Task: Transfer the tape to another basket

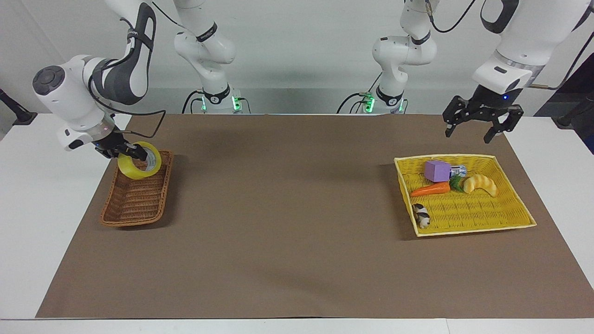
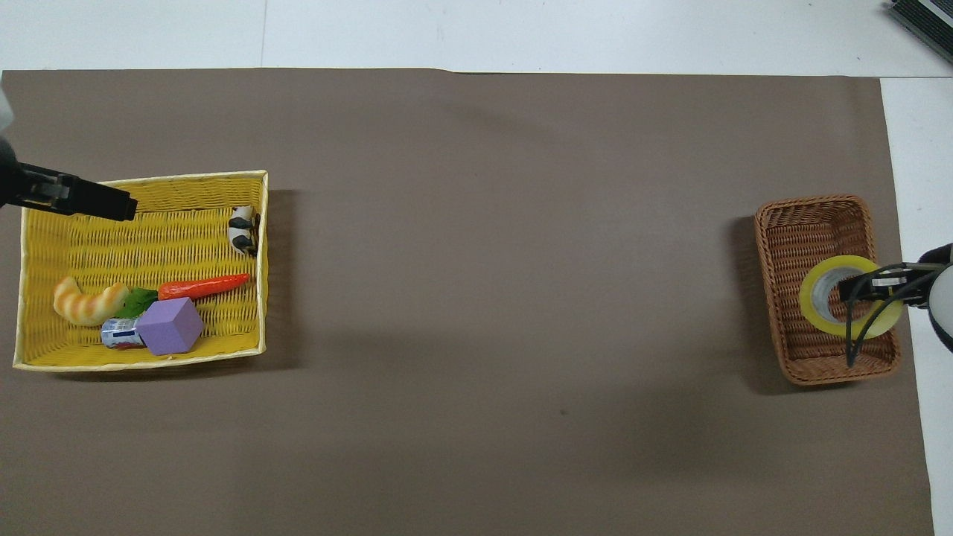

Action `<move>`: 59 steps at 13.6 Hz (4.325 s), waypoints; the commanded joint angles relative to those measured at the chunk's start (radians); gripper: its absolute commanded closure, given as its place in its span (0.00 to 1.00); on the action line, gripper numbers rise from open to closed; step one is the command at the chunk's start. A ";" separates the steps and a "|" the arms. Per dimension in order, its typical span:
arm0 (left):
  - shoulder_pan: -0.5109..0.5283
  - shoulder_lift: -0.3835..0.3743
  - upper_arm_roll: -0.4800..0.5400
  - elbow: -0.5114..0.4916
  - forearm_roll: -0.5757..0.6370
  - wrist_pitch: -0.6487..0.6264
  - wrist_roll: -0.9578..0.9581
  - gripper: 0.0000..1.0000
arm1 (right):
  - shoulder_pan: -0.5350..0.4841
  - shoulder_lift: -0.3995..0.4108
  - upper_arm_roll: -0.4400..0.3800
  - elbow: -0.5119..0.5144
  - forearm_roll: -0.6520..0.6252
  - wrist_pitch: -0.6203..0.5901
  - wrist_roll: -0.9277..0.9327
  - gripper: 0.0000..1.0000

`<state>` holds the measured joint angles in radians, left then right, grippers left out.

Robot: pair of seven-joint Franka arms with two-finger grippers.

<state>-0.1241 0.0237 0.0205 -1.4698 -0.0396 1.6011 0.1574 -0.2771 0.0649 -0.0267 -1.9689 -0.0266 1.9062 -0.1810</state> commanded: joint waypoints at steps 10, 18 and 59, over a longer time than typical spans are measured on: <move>0.011 -0.050 -0.001 -0.032 0.017 -0.075 0.005 0.00 | -0.060 0.032 0.013 -0.125 -0.140 0.165 -0.021 0.00; 0.012 -0.050 0.001 -0.032 0.017 -0.072 0.005 0.00 | -0.051 0.046 0.014 -0.091 -0.145 0.166 -0.015 0.00; 0.012 -0.050 0.001 -0.032 0.017 -0.072 0.005 0.00 | 0.276 -0.069 0.019 0.475 0.020 -0.472 0.161 0.00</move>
<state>-0.1221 -0.0065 0.0280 -1.4799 -0.0396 1.5282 0.1576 0.0090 -0.0069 -0.0109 -1.5164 -0.0209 1.4537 0.0102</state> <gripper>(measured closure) 0.000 0.000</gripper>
